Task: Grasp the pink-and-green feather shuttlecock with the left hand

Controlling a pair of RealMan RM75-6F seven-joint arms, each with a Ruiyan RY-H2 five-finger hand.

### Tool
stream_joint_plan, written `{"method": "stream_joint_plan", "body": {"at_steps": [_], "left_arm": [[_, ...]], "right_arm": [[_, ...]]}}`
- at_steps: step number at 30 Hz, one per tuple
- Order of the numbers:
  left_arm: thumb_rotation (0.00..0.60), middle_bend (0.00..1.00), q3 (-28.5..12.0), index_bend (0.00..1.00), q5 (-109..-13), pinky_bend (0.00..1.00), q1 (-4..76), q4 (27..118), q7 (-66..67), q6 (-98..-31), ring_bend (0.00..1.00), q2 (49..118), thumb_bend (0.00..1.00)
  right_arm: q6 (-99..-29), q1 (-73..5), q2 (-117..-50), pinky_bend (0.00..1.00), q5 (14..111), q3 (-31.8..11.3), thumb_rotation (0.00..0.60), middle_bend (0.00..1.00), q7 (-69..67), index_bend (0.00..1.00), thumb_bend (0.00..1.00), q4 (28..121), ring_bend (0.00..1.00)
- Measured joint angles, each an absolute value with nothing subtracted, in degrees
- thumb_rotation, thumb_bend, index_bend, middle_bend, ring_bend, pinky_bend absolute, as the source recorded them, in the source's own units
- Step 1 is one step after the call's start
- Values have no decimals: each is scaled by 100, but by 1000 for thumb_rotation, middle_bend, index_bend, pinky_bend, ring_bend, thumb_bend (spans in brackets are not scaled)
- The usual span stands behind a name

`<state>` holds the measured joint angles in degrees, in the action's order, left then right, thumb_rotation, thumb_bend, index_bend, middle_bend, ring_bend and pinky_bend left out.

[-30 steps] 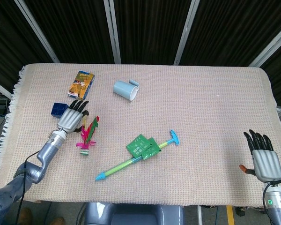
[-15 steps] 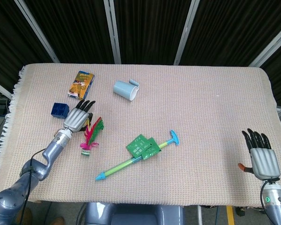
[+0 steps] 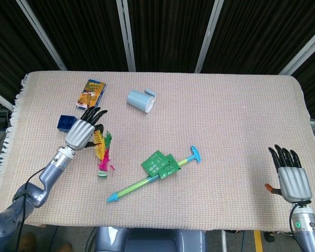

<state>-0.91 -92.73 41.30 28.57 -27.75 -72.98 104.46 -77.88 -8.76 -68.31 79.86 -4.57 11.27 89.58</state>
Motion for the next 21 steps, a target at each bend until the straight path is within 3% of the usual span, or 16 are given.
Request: {"method": "stream_joint_plan", "body": {"at_steps": [5,14,21], "left_arm": [[600,82,57,813,-9516,0,3930,3797,-2942,-8008,0,9982,554],[600,106,427,801,-10106,0,3788,5579,-2726,-8484,0,9206,554],[600,108,659,763,-10574,0,3652,6439,-2659,-9021,0,8752,552]], "right_arm": [[-7867,-854,-6833,0,8057,-435,600,0,1180,0,16,9008,0],[-8003,-815,-6833,0,8109,-441,600,0,1219,0,20,9036,0],[-8090,-796,-6854,0,8192,-443,600,0,1178,0,22,8973,0]]}}
